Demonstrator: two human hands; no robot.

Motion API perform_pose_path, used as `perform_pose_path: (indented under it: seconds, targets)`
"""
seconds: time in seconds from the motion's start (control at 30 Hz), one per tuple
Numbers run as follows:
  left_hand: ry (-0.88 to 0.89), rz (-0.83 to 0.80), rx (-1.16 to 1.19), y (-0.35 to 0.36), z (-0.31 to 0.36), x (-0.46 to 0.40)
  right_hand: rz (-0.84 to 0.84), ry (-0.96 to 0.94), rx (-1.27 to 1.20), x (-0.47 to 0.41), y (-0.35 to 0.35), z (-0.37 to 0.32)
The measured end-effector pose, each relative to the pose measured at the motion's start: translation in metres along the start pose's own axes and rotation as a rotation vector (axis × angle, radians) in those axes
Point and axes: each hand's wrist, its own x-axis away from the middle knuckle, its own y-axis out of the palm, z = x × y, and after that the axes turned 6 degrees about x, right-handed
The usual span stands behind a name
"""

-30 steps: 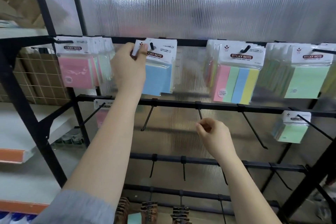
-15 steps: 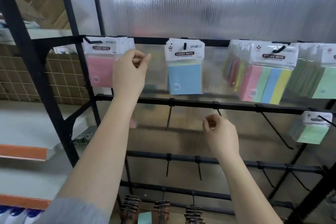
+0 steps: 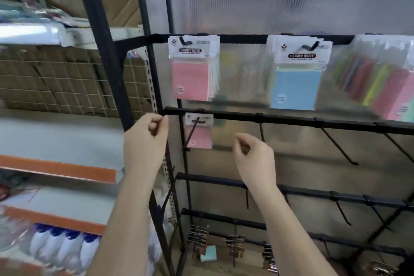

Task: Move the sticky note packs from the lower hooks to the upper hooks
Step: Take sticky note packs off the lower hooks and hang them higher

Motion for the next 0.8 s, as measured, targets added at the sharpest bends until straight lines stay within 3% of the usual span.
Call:
perform_pose_path:
  seconds: [0.2,0.33,0.53,0.7,0.8]
  targets:
    - [-0.068,-0.023,-0.035,-0.009,-0.024,-0.006,-0.218,0.184,-0.062,-0.035,0.062,-0.004]
    - [-0.071,-0.017,-0.027,-0.008,-0.033,-0.015,-0.249,0.316,-0.101,-0.071,0.100,0.003]
    - [-0.049,0.016,-0.093,-0.005,-0.044,-0.036,-0.174,0.301,-0.072,-0.106,0.131,0.006]
    - [-0.053,0.035,-0.110,-0.007,-0.053,-0.042,0.060,0.270,-0.127,-0.109,0.148,0.013]
    - [-0.031,0.033,-0.129,-0.007,-0.055,-0.043,0.033,0.287,-0.103,-0.107,0.154,0.016]
